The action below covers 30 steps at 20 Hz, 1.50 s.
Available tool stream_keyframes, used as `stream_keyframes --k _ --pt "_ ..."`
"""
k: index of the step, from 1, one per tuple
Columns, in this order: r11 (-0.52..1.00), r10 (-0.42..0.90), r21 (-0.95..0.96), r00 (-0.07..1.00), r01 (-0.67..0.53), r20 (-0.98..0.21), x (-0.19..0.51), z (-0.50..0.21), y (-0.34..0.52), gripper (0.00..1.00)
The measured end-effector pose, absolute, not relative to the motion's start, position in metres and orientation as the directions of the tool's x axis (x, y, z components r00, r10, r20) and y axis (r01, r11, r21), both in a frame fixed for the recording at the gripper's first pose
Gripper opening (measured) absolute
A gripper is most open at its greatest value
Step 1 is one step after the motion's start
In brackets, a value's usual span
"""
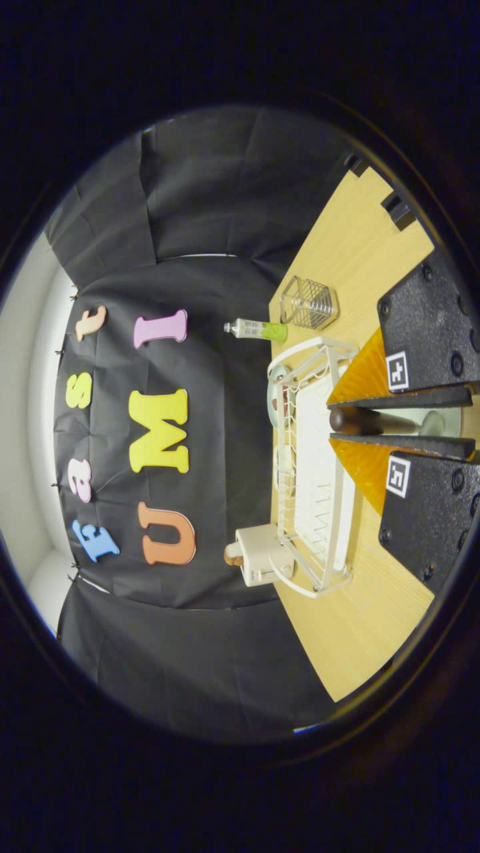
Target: Take the plate from the dish rack, then take the spoon from the basket and place it into the plate.
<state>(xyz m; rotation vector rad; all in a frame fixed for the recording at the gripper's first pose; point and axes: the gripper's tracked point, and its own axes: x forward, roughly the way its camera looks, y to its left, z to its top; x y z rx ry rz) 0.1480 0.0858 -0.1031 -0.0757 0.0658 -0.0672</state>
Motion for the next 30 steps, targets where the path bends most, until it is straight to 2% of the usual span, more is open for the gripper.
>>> stream_keyframes --k 2,3,7,9,30 --pt "0.993 -0.086 -0.086 0.995 0.082 -0.043 0.141 -0.097 0.08 0.23" --pt "0.992 -0.089 -0.092 0.996 0.086 -0.028 0.138 -0.093 0.079 0.29" --pt "0.981 -0.1 -0.164 0.995 0.101 0.014 0.128 -0.083 0.082 0.86" --pt "0.983 -0.083 -0.162 0.996 0.086 0.025 0.123 -0.08 0.09 0.98" --pt "0.989 -0.102 -0.098 0.992 0.11 0.074 0.034 -0.026 0.075 1.0"
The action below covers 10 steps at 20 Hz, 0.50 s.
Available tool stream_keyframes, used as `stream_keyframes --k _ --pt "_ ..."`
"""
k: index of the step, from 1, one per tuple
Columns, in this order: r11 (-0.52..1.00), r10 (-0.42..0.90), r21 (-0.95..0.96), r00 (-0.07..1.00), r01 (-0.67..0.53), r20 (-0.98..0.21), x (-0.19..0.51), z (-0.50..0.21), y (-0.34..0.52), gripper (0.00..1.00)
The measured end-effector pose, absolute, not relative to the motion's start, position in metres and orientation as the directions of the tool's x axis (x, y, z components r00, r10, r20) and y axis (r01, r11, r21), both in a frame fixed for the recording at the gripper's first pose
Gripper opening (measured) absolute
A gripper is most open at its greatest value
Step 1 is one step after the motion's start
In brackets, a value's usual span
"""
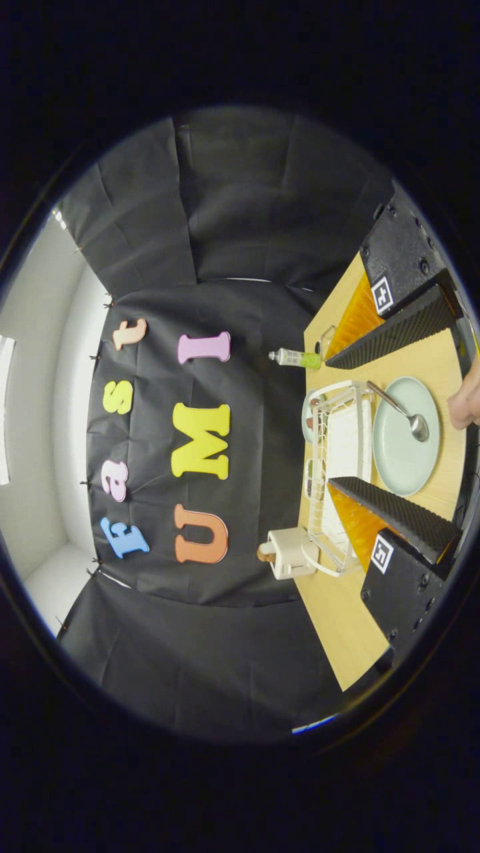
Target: Take the plate from the dish rack, then take the spoon from the basket and place it into the plate.
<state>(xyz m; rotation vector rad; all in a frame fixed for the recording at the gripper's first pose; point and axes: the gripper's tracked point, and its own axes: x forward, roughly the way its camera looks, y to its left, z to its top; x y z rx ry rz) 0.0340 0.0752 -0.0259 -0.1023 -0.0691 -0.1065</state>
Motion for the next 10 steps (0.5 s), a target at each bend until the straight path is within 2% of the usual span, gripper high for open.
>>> stream_keyframes --k 10 --pt "0.994 -0.086 -0.057 0.995 0.088 0.043 0.033 -0.0269 0.0658 1.0"
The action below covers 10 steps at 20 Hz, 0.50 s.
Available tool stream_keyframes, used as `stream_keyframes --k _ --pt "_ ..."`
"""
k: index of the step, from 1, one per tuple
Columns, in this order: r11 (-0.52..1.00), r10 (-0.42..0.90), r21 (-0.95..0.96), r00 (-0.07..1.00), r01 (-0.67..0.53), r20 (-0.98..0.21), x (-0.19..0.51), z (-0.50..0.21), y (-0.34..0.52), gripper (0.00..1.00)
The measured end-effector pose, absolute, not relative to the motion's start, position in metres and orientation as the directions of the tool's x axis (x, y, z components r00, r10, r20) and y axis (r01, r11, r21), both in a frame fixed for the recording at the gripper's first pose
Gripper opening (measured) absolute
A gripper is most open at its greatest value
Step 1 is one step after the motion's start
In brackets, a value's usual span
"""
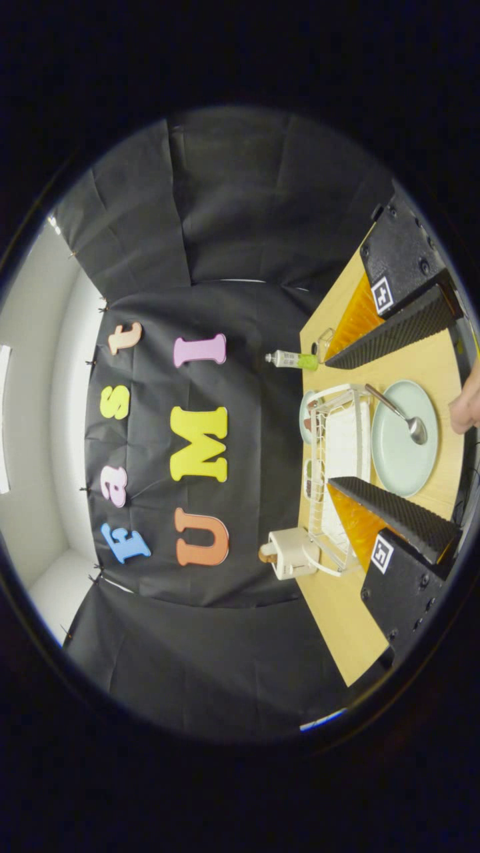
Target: Take the plate from the dish rack, then take the spoon from the basket and place it into the plate.
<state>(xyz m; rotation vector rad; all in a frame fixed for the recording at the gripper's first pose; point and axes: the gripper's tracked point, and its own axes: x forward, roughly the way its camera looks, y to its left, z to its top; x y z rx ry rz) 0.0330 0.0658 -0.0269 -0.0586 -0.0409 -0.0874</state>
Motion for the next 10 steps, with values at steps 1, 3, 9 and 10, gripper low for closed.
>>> stream_keyframes --k 1,3,9,10 --pt "0.995 -0.083 -0.047 0.996 0.084 0.038 0.0332 -0.0282 0.066 1.0" --pt "0.996 -0.079 -0.044 0.996 0.08 0.032 0.0309 -0.0281 0.0658 1.0" --pt "0.995 -0.071 -0.066 0.996 0.074 0.045 0.0277 -0.0279 0.0686 1.0" --pt "0.995 -0.07 -0.068 0.997 0.073 0.043 0.028 -0.0285 0.0681 1.0"
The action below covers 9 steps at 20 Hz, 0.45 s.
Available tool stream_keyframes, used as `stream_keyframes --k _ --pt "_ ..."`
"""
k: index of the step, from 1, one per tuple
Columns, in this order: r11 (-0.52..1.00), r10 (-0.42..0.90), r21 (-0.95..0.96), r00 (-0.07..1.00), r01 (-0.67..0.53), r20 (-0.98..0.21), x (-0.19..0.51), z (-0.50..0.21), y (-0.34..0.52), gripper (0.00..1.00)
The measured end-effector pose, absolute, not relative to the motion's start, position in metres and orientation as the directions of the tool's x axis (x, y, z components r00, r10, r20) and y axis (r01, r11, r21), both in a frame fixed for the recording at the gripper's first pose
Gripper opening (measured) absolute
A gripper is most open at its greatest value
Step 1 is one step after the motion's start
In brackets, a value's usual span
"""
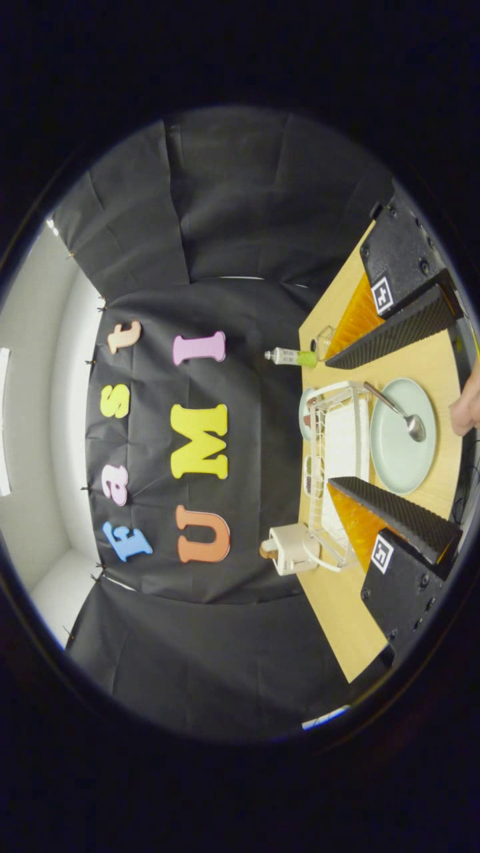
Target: Take the plate from the dish rack, then take the spoon from the basket and place it into the plate.
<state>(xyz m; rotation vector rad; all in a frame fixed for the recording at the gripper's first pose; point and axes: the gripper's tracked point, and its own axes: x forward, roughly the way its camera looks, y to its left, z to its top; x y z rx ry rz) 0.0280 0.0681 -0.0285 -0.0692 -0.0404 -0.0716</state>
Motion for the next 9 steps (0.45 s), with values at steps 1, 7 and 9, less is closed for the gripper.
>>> stream_keyframes --k 1,7,9 --pt "0.995 -0.071 -0.069 0.997 0.073 0.04 0.028 -0.0297 0.0674 1.0" --pt "0.995 -0.07 -0.069 0.997 0.071 0.027 0.0305 -0.0355 0.0666 1.0" --pt "0.995 -0.069 -0.07 0.997 0.07 0.024 0.0307 -0.0363 0.066 1.0"
